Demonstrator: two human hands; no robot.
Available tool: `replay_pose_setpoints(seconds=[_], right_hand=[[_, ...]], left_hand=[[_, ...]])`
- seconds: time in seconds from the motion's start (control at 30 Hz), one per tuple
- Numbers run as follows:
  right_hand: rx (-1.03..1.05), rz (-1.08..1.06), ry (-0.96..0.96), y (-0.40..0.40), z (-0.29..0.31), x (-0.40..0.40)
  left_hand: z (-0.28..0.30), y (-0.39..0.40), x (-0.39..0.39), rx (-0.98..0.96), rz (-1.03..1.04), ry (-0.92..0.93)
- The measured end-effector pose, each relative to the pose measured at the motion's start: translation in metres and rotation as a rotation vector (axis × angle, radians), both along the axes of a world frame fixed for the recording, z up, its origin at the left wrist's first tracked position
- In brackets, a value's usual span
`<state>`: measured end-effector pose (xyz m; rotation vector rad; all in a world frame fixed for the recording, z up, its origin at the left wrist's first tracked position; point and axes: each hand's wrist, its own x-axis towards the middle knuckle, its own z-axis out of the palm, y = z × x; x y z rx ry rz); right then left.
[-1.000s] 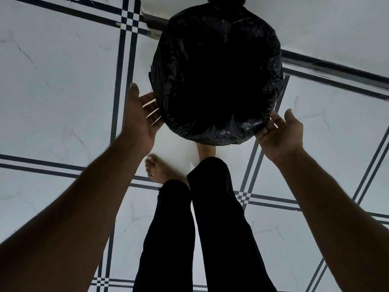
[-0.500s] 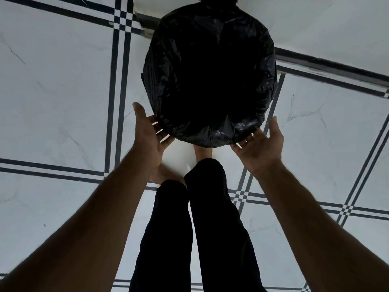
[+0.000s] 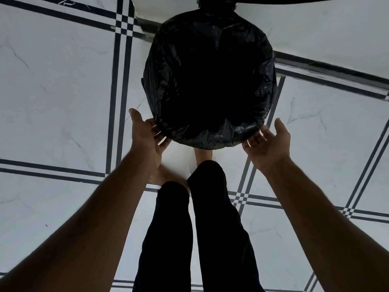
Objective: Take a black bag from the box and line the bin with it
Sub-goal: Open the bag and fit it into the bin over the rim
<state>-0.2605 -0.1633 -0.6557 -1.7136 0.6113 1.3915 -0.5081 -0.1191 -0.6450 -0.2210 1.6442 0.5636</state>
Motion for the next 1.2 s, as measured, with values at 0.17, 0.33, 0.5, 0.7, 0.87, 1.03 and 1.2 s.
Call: replay_pose_setpoints(seconds=[0.17,0.33,0.5,0.7,0.87,1.03,1.2], right_hand=[[0.081,0.082,0.020,0.006,0.002,0.000],[0.053,0.081,0.001,0.001,-0.002,0.002],[0.102,0.063,0.036,0.005,0.001,0.002],[0.018,-0.001,-0.100,0.016,-0.001,0.008],[0.145,0.058,-0.066,0.026,0.002,0.013],[0.158,0.125,-0.072,0.028,0.004,0.013],[0.079,0.304,-0.148,0.032,0.006,0.005]], left_hand=[[-0.001,-0.002,0.003,0.014,0.089,-0.041],[-0.005,-0.006,0.003,0.034,0.060,-0.020],[-0.011,-0.004,0.000,0.019,0.028,-0.011],[-0.010,0.005,0.001,0.064,-0.052,0.218],[-0.009,0.022,-0.001,0.349,-0.237,0.538],[-0.003,0.030,0.001,0.316,-0.274,0.386],[-0.001,0.028,0.002,0.192,-0.220,0.229]])
